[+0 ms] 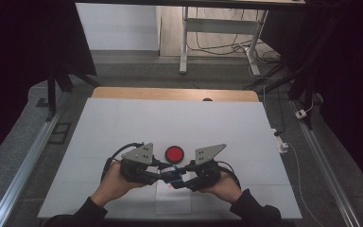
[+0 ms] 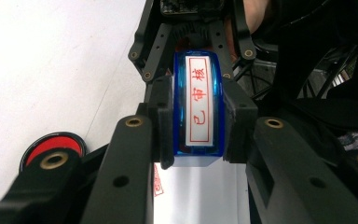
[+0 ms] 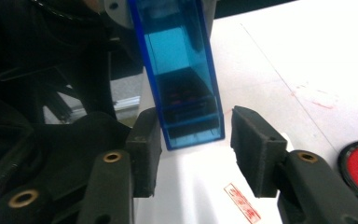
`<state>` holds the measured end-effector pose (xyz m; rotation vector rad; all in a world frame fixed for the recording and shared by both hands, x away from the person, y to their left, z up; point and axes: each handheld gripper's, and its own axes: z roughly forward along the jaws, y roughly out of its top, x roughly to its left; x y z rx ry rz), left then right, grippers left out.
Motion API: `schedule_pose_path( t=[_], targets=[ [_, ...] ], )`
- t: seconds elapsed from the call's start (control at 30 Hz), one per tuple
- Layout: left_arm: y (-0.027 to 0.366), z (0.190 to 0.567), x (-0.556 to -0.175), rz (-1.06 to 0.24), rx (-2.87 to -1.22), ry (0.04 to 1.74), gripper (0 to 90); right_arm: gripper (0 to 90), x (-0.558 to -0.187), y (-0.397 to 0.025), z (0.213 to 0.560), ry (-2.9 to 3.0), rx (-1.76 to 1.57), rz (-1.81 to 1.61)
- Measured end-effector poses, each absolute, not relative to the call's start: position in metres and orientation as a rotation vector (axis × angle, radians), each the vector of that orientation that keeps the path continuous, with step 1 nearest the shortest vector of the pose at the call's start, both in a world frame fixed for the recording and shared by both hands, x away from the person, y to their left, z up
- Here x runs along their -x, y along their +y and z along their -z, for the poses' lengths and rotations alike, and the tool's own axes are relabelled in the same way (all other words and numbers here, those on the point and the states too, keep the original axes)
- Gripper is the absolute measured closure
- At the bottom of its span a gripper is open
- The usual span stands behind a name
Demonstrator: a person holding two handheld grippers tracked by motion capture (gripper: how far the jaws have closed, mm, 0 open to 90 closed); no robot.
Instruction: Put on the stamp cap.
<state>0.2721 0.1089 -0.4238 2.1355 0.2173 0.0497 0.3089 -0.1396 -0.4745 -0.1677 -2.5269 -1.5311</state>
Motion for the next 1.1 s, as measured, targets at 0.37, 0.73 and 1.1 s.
schedule_pose_path(
  t=[0.37, 0.73, 1.1],
  targets=[
    [0.112, 0.422, -0.272, -0.072, -2.137, 0.240, 69.6, 39.4, -0.300, -0.140, 0.470, -2.614, 0.253, 1.499],
    [0.116, 0.421, -0.273, -0.082, -2.136, 0.264, 69.5, 26.5, -0.290, -0.145, 0.462, -2.693, 0.353, 1.476],
    [0.121, 0.420, -0.274, -0.096, -2.139, 0.296, 69.6, 16.6, -0.280, -0.163, 0.459, -2.787, 0.467, 1.453]
  ],
)
